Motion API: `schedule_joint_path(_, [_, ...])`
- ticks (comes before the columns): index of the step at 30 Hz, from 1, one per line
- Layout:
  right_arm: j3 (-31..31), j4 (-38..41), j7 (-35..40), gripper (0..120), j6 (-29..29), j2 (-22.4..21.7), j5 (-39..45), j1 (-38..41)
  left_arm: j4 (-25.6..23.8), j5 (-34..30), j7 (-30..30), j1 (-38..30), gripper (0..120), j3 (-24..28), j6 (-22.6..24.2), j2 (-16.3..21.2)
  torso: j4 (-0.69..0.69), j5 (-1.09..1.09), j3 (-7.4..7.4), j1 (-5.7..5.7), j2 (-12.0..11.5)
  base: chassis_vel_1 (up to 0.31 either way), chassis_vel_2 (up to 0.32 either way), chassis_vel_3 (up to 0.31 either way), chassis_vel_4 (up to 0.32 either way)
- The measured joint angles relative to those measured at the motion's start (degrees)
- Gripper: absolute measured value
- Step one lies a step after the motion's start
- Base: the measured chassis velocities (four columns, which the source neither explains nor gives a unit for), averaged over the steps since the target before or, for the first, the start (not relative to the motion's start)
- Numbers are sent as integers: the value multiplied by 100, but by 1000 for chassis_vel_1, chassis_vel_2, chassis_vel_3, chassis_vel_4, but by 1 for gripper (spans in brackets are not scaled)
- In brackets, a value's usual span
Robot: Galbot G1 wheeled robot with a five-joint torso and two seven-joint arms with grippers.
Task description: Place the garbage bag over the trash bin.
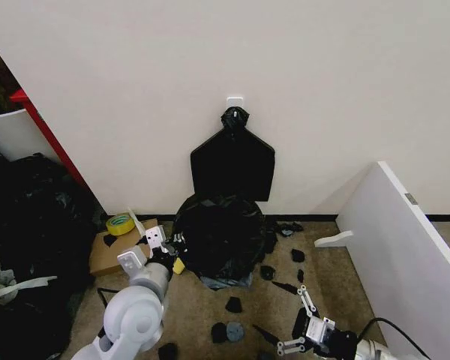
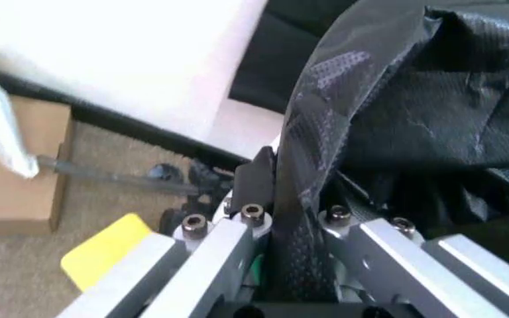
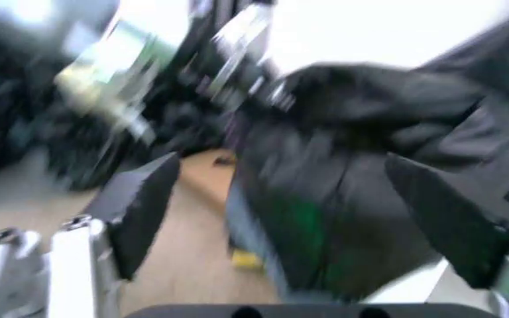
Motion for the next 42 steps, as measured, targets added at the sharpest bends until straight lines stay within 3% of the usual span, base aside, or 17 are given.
schedule_joint_path(4, [-238, 755, 926, 66, -945, 11, 407, -48, 144, 1019, 428, 193, 2, 173, -434, -31, 2, 0, 0, 0, 0, 0, 0, 0, 0])
schedule_joint_path(5, [-337, 1017, 1351, 61, -1432, 1, 606, -15, 193, 1409, 545, 257, 2, 221, -579, -37, 2, -1, 0, 0, 0, 0, 0, 0, 0])
schedule_joint_path(7, [-387, 1140, 1581, 58, -1709, -8, 740, 16, 217, 1598, 592, 291, 2, 243, -643, -39, 1, -1, 0, 0, 0, 0, 0, 0, 0])
schedule_joint_path(10, [-647, 1549, 2634, 45, -3134, -82, 1583, 348, 246, 2248, 728, 435, 2, 338, -870, -50, 2, -2, 0, 0, 0, 0, 0, 0, 0])
schedule_joint_path(13, [-1000, 1588, 3196, 33, -3903, -125, 1560, 883, 250, 2764, 840, 513, 1, 474, -1103, -80, 2, 2, 0, 0, 0, 0, 0, 0, 0])
schedule_joint_path(15, [-1150, 1590, 3306, 28, -4093, -141, 1521, 1079, 250, 2915, 888, 532, 1, 559, -1181, -86, 3, 0, 0, 0, 0, 0, 0, 0, 0])
schedule_joint_path(20, [-1936, 1590, 4329, 7, -5368, -29, 2256, 2078, 230, 3382, 1023, 583, 1, 812, -1356, -113, 1, 1, 0, 0, 0, 0, 0, 0, 0])
schedule_joint_path(23, [-2246, 1550, 4948, 0, -5785, 94, 2829, 2538, 212, 3506, 1051, 622, 1, 843, -1393, -123, 2, -1, 0, 0, 0, 0, 0, 0, 0])
schedule_joint_path(26, [-2657, 1371, 5547, 0, -6145, 281, 3478, 3141, 191, 3697, 1072, 648, 1, 854, -1423, -130, 3, 0, 0, 0, 0, 0, 0, 0, 0])
schedule_joint_path(31, [-3166, 1153, 6043, 0, -6390, 570, 3849, 3644, 189, 3833, 1077, 666, 1, 887, -1424, -195, 3, 0, 0, 0, 0, 0, 0, 0, 0])
schedule_joint_path(42, [-3587, 183, 6292, 0, -6417, 1102, 3231, 4007, 25, 3879, 1194, 841, 1, 908, -1435, -169, 2, 0, 0, 0, 0, 0, 0, 0, 0])
